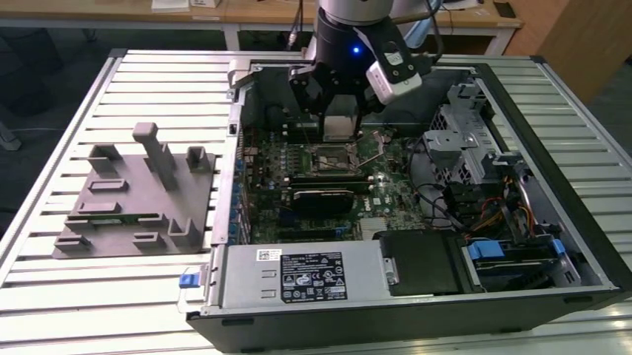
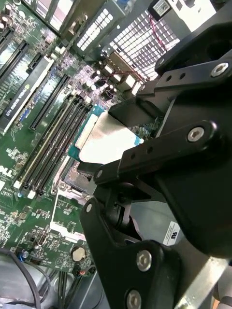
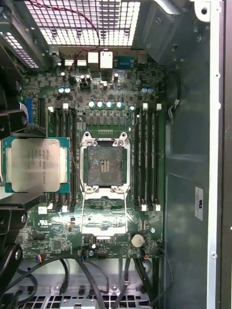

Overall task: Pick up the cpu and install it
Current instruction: 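Pick up the cpu and move it towards the insertion slot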

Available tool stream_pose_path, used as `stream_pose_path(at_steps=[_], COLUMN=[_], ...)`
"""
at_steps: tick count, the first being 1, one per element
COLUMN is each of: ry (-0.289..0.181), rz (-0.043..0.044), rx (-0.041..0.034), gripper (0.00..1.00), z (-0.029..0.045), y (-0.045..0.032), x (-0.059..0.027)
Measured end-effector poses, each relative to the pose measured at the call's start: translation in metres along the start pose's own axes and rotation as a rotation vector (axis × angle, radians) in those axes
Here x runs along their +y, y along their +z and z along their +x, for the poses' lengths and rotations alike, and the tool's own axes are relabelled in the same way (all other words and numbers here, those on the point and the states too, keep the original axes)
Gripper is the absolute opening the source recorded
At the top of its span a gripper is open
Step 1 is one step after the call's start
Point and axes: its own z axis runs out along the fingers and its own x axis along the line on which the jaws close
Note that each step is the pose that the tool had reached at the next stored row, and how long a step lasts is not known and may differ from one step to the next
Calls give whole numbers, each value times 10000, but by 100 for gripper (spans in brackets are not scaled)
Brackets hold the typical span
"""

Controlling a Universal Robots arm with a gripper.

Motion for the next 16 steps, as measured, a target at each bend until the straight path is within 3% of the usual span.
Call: stream_pose_path(at_steps=[16], ry=[0], rz=[-1], rx=[0], gripper=[54], z=[2], y=[153], x=[145])
